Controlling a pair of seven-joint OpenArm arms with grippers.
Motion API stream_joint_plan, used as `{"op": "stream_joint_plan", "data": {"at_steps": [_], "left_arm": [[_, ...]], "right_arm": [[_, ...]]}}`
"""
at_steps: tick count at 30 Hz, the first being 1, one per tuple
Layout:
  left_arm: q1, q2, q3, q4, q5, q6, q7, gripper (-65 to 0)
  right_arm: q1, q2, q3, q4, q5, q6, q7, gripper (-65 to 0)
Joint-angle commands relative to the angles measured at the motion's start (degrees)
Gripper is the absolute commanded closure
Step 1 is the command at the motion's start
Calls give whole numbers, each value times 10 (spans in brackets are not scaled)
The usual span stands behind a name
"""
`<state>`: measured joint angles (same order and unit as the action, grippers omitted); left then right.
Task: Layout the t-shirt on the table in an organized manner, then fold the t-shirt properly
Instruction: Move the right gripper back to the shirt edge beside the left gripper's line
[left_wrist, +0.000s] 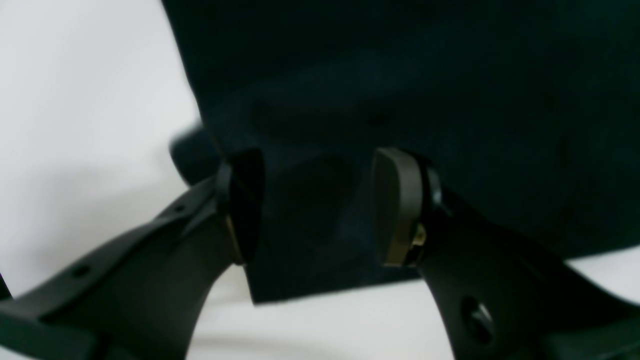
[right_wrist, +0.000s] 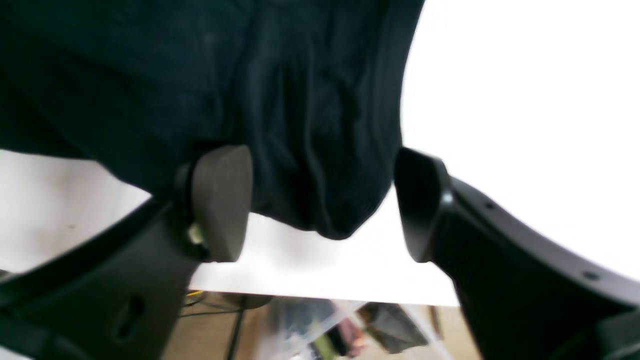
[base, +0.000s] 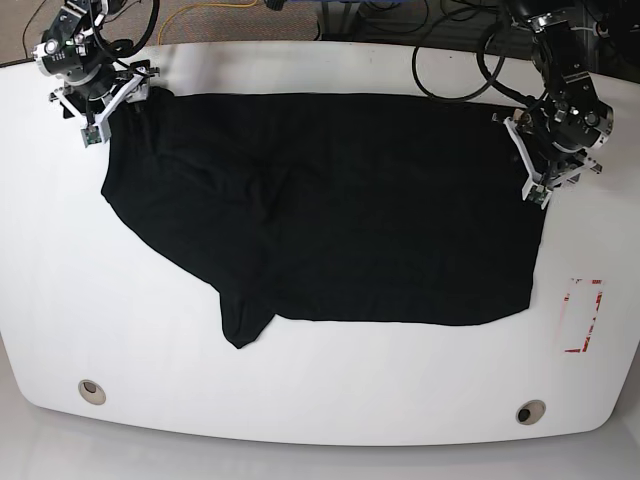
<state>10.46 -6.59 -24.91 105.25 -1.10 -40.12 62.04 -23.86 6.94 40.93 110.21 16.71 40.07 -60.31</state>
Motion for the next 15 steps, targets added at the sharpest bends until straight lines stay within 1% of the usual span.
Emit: {"op": "stream_joint_plan", "data": {"at_steps": [1,9,13,15], "left_arm": [[-9,-7,-12,9,1,1,-10,-319],[-14,-8,-44,4,1,1,-11,-319],[-21,-8,-56,1,1,1,-11,-319],[-24,-14,-67,0,1,1,-11,-319]], "right_arm": [[0,5,3,-21,5,-1,20,-474],[3,8,2,-85,6,-1,63,-482],[3,8,2,-98,6,-1,67,-479],[3,8,2,-99,6,-1,67,-465]]}}
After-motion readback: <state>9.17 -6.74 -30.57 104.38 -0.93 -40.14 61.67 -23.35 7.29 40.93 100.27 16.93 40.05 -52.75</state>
